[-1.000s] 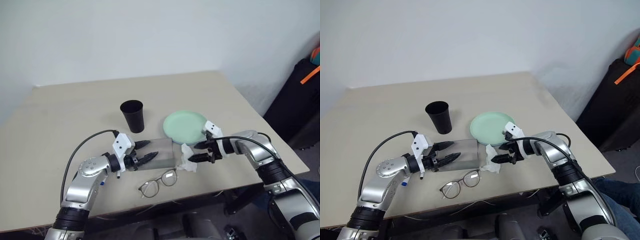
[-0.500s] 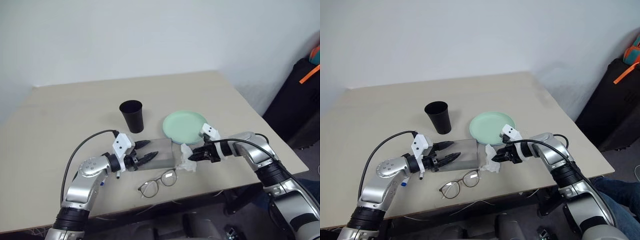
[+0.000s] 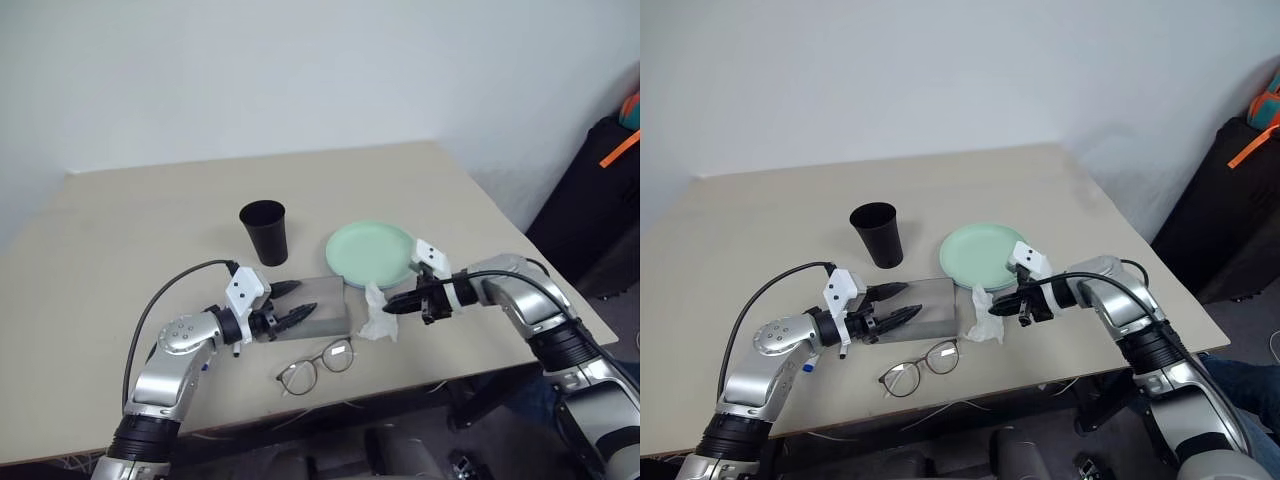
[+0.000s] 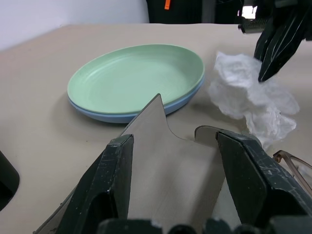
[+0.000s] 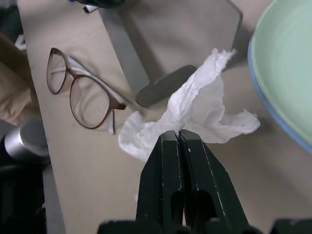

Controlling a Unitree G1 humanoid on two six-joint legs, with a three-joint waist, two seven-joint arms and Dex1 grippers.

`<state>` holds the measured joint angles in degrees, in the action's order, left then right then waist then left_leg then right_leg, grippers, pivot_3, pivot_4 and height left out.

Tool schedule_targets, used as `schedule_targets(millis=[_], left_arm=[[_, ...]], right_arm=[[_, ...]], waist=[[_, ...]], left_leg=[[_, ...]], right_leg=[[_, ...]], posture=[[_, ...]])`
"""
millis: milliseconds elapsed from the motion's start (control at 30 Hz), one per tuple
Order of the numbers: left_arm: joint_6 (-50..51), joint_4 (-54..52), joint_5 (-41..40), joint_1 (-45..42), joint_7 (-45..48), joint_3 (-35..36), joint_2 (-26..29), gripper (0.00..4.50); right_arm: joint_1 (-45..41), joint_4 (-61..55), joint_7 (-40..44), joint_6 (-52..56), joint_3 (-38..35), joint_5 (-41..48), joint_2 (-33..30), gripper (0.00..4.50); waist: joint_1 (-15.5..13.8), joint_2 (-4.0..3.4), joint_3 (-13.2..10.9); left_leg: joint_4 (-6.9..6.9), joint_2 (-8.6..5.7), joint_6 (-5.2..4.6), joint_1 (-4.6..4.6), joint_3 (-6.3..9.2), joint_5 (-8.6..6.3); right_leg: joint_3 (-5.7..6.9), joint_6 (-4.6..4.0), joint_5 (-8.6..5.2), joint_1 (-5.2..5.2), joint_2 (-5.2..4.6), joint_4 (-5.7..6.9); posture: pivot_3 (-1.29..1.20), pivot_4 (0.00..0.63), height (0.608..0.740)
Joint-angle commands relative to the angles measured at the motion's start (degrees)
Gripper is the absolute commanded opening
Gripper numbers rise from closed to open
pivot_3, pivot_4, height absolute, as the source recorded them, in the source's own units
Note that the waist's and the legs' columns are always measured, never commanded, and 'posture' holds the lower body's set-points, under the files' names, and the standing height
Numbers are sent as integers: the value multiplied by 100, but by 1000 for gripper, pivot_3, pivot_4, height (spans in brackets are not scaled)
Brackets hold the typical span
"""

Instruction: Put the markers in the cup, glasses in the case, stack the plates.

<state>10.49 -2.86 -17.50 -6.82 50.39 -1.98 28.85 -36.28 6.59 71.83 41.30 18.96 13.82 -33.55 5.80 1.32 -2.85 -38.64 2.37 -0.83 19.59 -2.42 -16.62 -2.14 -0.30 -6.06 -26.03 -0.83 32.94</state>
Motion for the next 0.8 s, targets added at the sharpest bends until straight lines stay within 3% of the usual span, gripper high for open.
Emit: schedule_targets(millis=[33, 200, 500, 600, 800], left_arm=[[-105, -92, 8, -37, -15, 57, 24, 2814], [-109, -64, 13, -59, -8, 55, 27, 2814], [-148, 30, 42, -164, -3, 14, -2, 2814], [-140, -10, 43, -152, -30, 11, -12, 2814], [-119, -99, 24, -58, -66, 59, 12, 2814]], right_arm=[[-482, -142, 105, -380, -447, 199, -99, 35], [-1017, 606, -322, -960, -668, -39, 88, 35], [-1912, 3104, -1084, -2096, -723, -597, 783, 35], [-2123, 3815, -1195, -2397, -735, -727, 932, 667], [-2291, 4361, -1234, -2740, -824, -854, 1019, 2772]], waist=[[6, 0, 0], [2, 0, 0], [6, 0, 0], [6, 0, 0], [5, -1, 1]], left_leg=[[0, 1, 0, -1, -4, 0], [1, 2, 0, -2, 0, 0], [4, -1, -3, 5, -5, 1], [5, -2, -4, 4, -3, 1], [4, -5, -6, 6, -2, 0]], right_leg=[[-1, 0, 0, -2, 0, 0], [3, 0, 0, -3, 1, 1], [-8, 0, 0, -7, 1, 0], [-11, 0, 1, -6, 2, 1], [-17, 1, 1, -4, 1, 0]], posture=[[0, 0, 740], [0, 0, 740], [0, 0, 740], [0, 0, 740], [0, 0, 740]])
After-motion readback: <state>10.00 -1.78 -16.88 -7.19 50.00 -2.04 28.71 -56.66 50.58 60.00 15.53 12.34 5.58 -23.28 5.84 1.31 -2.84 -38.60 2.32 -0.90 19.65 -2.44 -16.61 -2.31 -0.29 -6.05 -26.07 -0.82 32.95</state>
